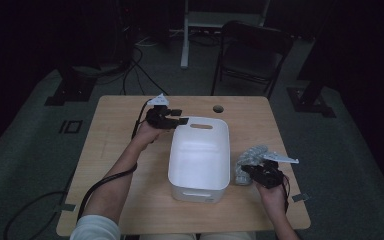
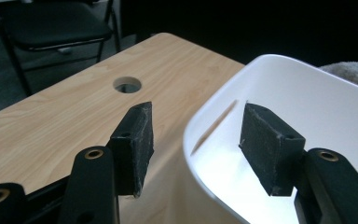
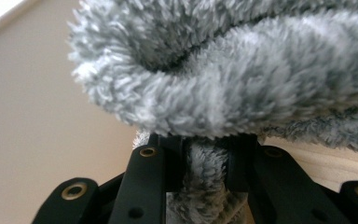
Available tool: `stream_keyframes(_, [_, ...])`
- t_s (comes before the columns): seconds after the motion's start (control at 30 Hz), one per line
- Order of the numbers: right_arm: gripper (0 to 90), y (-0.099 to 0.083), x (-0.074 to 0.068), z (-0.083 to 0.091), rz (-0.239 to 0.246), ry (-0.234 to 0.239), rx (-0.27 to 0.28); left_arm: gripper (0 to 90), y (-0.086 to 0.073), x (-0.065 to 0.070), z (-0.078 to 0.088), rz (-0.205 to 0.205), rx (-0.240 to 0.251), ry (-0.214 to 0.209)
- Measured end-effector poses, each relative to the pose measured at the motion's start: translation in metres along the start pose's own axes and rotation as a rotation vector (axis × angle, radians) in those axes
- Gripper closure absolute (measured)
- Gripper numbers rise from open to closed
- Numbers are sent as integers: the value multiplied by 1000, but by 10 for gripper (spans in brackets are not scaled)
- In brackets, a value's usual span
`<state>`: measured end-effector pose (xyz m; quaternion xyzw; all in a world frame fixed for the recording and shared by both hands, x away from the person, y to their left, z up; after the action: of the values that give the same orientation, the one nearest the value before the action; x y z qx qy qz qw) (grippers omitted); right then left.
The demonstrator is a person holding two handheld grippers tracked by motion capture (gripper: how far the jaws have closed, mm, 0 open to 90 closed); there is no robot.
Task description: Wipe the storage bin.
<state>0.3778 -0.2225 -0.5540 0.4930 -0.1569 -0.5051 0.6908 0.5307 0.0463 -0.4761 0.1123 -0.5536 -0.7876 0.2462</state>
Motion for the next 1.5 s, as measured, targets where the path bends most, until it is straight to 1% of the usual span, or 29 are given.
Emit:
stream_keyframes(0.03, [734, -1, 1, 0, -1, -1, -2, 469, 0, 0, 0, 0, 0, 0])
stream_keyframes(0.07, [733, -2, 3, 1, -5, -2, -1, 477, -2, -2, -6, -3, -19, -9])
stream_keyframes(0.1, [734, -2, 4, 1, -7, -3, -1, 487, -3, -4, -8, -5, -24, -2])
stream_keyframes(0.13, [734, -2, 5, 1, -11, -3, -2, 489, -4, -5, -9, 0, -22, -5])
stream_keyframes(0.17, [734, -2, 5, 2, -11, -3, -1, 502, -4, -4, -10, 12, -19, -22])
stream_keyframes(0.2, [734, -2, 6, 2, -12, -2, -2, 514, -5, -5, -12, 12, -16, -12])
stream_keyframes(0.23, [734, -2, 6, 2, -12, -3, 0, 518, -6, -5, -13, 20, -20, -23])
stream_keyframes(0.27, [734, -2, 6, 2, -12, -2, -1, 568, -7, -4, -14, 20, -22, -34])
stream_keyframes(0.3, [734, -2, 6, 1, -12, -1, -1, 587, -8, -4, -16, 9, -27, -23])
stream_keyframes(0.33, [734, -2, 6, 1, -14, -2, -1, 591, -9, -3, -17, 11, -33, -34])
stream_keyframes(0.37, [734, -2, 6, 1, -14, 0, -3, 645, -9, -2, -18, 6, -35, -41])
stream_keyframes(0.4, [734, -3, 6, 1, -13, -1, -3, 657, -8, -2, -18, 4, -34, -33])
stream_keyframes(0.43, [734, -3, 6, 1, -14, 0, -3, 677, -7, -1, -18, 5, -27, -44])
stream_keyframes(0.47, [734, -3, 6, 0, -15, 0, -4, 713, -7, -1, -19, 7, -28, -45])
stream_keyframes(0.5, [734, -3, 6, 1, -17, -1, -3, 714, -7, 0, -19, 3, -35, -46])
stream_keyframes(0.53, [734, -3, 7, 1, -17, -1, -3, 748, -7, 0, -20, -11, -40, -42])
stream_keyframes(0.63, [734, -3, 7, 1, -20, -1, -1, 753, -8, 0, -19, -11, -43, -30])
stream_keyframes(0.73, [734, -3, 7, 1, -21, 0, 0, 761, -8, -1, -17, -14, -42, -6])
stream_keyframes(0.77, [734, -3, 7, 1, -20, -1, 0, 764, -9, -2, -16, -6, -42, 1])
stream_keyframes(0.93, [734, -3, 7, 1, -22, -2, 1, 796, -12, -6, -6, -4, -47, 45])
stream_keyframes(1.0, [734, -2, 8, 1, -25, -1, 3, 811, -13, -6, -2, -11, -54, 65])
stream_keyframes(1.07, [734, -2, 8, 1, -25, -3, 4, 820, -14, -7, 2, -6, -60, 72])
stream_keyframes(1.2, [734, -1, 8, 2, -25, -4, 5, 819, -14, -8, 4, 5, -59, 65])
stream_keyframes(1.3, [734, -1, 9, 2, -33, -4, 9, 815, -14, -8, 3, -2, -60, 59])
stream_keyframes(1.37, [734, -1, 9, 3, -33, -5, 8, 770, -14, -9, 1, -2, -56, 59])
stream_keyframes(1.4, [734, -1, 10, 2, -32, -5, 9, 756, -13, -9, 1, 7, -49, 51])
stream_keyframes(1.43, [734, -1, 10, 2, -32, -7, 7, 735, -13, -10, 0, 5, -46, 54])
stream_keyframes(1.47, [734, -2, 10, 2, -32, -6, 6, 720, -13, -9, -1, 13, -46, 47])
stream_keyframes(1.5, [734, -2, 10, 2, -32, -6, 5, 721, -14, -9, -2, 7, -45, 45])
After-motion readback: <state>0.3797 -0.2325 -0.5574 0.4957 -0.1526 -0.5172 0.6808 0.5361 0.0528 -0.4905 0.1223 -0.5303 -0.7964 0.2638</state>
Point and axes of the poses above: each handheld gripper's, and its own axes: z roughly backward along the jaws, y roughly out of its top, x roughly to its right, the point moved 9 cm from there along -z, roughly forward along the jaws, and after that the axes turned 4 degrees about x, right-handed, at the moved point
